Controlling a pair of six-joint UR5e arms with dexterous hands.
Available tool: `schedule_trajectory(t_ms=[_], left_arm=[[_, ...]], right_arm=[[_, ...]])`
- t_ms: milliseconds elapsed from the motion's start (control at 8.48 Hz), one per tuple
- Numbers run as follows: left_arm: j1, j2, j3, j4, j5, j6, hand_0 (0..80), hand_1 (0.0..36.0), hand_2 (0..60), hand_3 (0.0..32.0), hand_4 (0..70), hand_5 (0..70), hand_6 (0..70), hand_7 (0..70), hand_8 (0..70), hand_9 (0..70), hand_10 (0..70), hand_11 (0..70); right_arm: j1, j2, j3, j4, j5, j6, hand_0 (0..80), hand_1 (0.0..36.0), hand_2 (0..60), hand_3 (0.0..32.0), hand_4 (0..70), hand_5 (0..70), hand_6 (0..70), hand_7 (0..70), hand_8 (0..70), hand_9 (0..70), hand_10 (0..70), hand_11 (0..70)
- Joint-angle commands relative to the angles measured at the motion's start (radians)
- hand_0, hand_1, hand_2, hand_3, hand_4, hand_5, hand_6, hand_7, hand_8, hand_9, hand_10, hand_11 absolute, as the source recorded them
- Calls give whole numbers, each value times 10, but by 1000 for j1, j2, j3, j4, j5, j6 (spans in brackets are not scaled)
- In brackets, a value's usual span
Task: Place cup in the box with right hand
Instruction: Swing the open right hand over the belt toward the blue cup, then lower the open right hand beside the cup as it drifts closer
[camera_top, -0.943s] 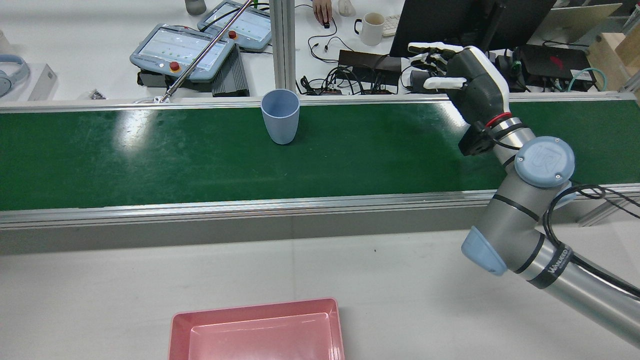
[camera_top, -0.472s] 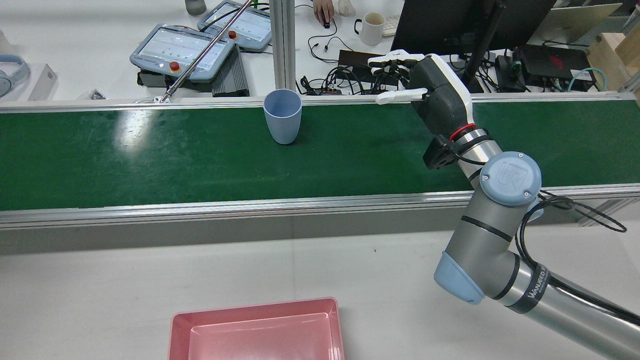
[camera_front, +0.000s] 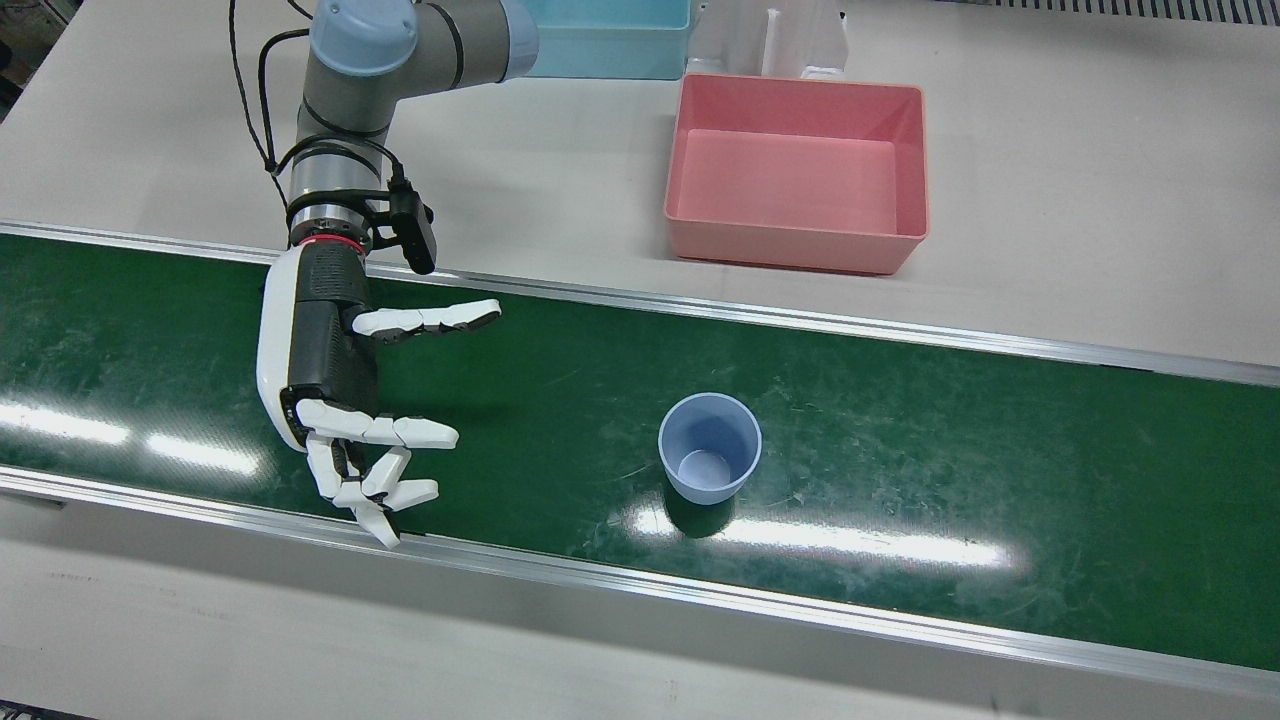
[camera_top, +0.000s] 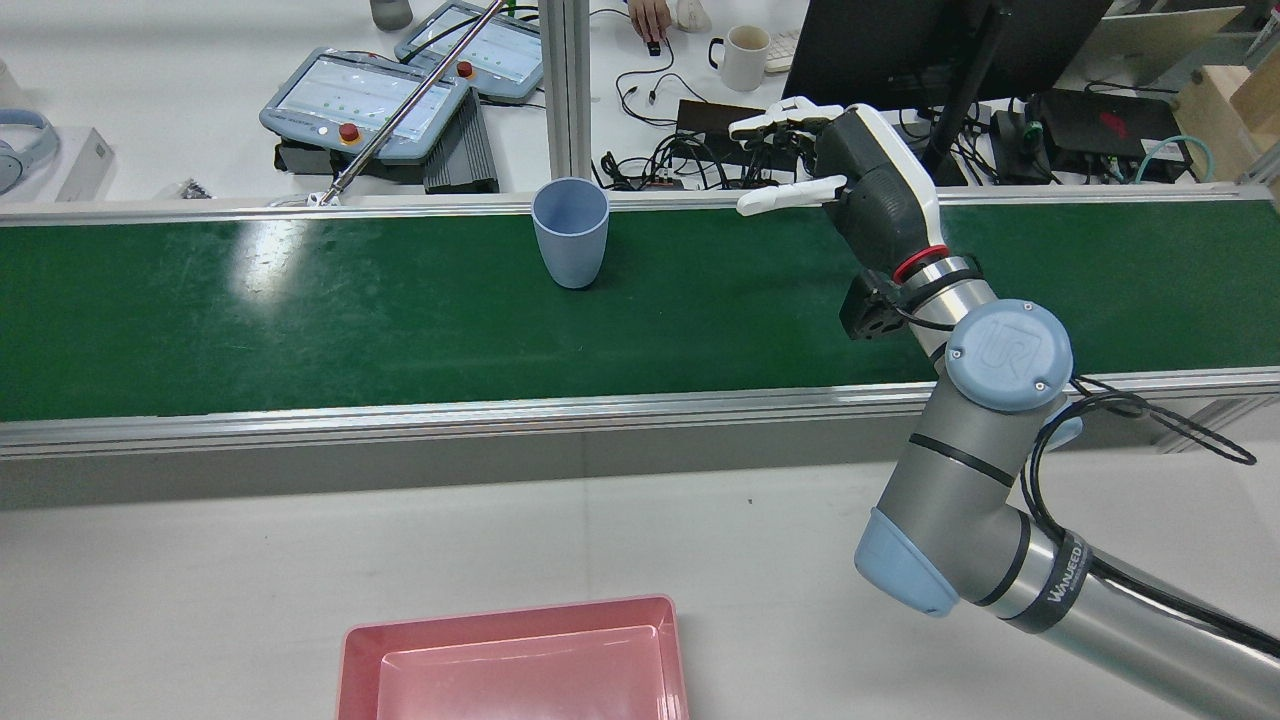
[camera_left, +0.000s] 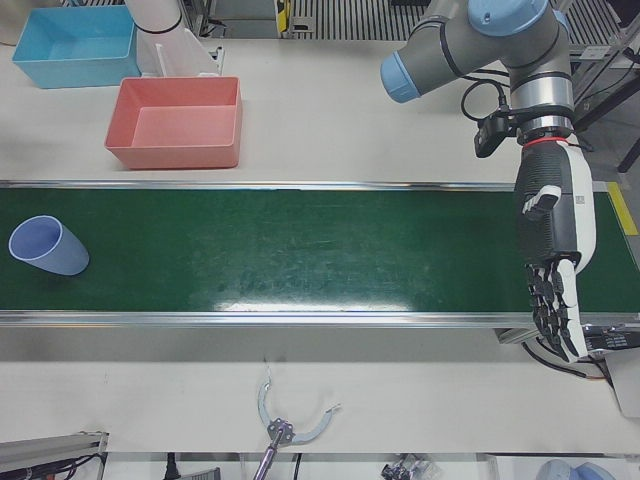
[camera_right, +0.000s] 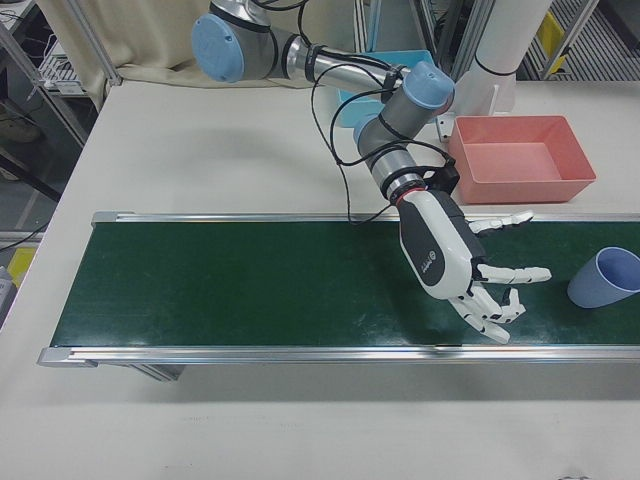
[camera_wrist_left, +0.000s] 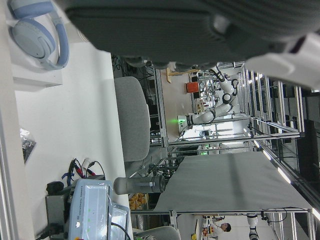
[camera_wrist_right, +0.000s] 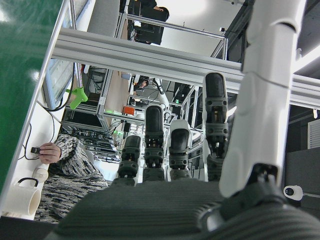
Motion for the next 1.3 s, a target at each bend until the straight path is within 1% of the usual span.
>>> schedule_trajectory(t_ms=[0, 236, 354, 472, 590, 708, 825, 1061, 1179], left_arm=[[0, 0, 1, -1, 1, 0, 0, 0, 0, 0, 0, 0, 0, 0, 0, 0, 0, 0], [0, 0, 0, 1, -1, 0, 0, 0, 0, 0, 0, 0, 0, 0, 0, 0, 0, 0], [0, 0, 0, 1, -1, 0, 0, 0, 0, 0, 0, 0, 0, 0, 0, 0, 0, 0], [0, 0, 0, 1, 1, 0, 0, 0, 0, 0, 0, 0, 0, 0, 0, 0, 0, 0], [0, 0, 0, -1, -1, -1, 0, 0, 0, 0, 0, 0, 0, 0, 0, 0, 0, 0], [0, 0, 0, -1, 1, 0, 0, 0, 0, 0, 0, 0, 0, 0, 0, 0, 0, 0], [0, 0, 1, -1, 1, 0, 0, 0, 0, 0, 0, 0, 0, 0, 0, 0, 0, 0], [0, 0, 1, -1, 1, 0, 0, 0, 0, 0, 0, 0, 0, 0, 0, 0, 0, 0], [0, 0, 1, -1, -1, 0, 0, 0, 0, 0, 0, 0, 0, 0, 0, 0, 0, 0]], right_arm=[[-64, 26, -45, -11, 72, -44, 642, 200, 0, 0, 492, 93, 193, 700, 267, 398, 133, 204], [-80, 27, -49, -11, 74, -44, 613, 176, 0, 0, 431, 89, 183, 700, 263, 382, 138, 210], [-80, 29, -32, -12, 74, -44, 578, 142, 0, 0, 421, 79, 173, 700, 255, 369, 133, 200], [-80, 27, -31, -12, 76, -44, 553, 113, 0, 0, 387, 71, 159, 700, 244, 352, 121, 179], [-79, 27, -35, -14, 76, -44, 522, 73, 0, 0, 352, 59, 149, 687, 235, 343, 107, 156], [-80, 27, -49, -12, 76, -45, 511, 52, 0, 0, 361, 53, 147, 698, 232, 346, 102, 147], [-80, 29, -76, -12, 82, -45, 517, 58, 0, 0, 371, 54, 148, 700, 233, 350, 101, 147], [-80, 30, -94, -11, 118, -53, 505, 50, 0, 0, 371, 50, 145, 700, 230, 347, 103, 148], [-80, 43, -94, -11, 117, -53, 508, 55, 0, 0, 355, 52, 144, 693, 231, 346, 105, 152]])
